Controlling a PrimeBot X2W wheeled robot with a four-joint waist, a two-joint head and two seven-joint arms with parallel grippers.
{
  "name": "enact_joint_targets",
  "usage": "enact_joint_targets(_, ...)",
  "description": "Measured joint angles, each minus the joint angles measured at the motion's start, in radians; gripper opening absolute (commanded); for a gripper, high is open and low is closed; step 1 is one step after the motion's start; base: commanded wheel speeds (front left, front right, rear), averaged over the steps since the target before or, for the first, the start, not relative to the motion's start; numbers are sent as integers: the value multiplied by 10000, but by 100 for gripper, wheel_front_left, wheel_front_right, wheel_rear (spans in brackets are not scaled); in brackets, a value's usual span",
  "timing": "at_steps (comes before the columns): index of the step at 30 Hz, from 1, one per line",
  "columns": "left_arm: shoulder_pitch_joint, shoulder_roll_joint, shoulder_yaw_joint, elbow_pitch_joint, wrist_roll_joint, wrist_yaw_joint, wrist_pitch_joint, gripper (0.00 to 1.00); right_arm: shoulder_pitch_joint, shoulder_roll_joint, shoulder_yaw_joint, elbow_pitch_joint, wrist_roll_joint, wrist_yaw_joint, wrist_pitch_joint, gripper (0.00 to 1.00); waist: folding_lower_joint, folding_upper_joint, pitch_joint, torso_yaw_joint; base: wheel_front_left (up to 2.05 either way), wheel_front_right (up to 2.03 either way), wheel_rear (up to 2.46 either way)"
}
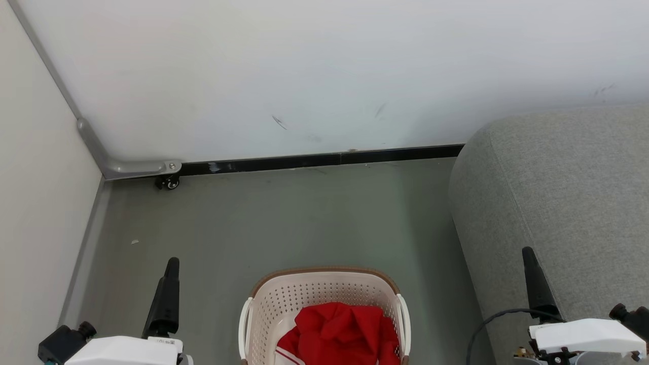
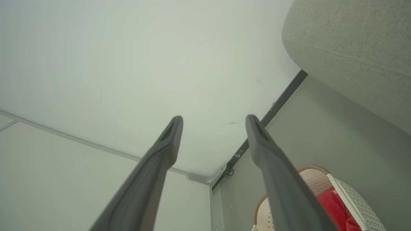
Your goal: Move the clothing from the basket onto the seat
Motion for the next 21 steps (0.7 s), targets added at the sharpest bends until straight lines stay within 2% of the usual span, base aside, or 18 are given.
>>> enact_joint_targets(10,7,50,-311,-234,1749,215,-265,100,0,19,4,0,-1338,2,-263,100,-64,0,13,-5,0,0,0)
enact_joint_targets(17,107,113,-648,-357,3285,437,-523,100,-1,23,136,40,-2742,8,-523,100,-123,0,50,-9,0,0,0)
enact_joint_targets(21,157,161,-836,-380,4107,610,-658,100,-9,25,188,96,-3486,10,-612,100,-142,0,68,-8,0,0,0)
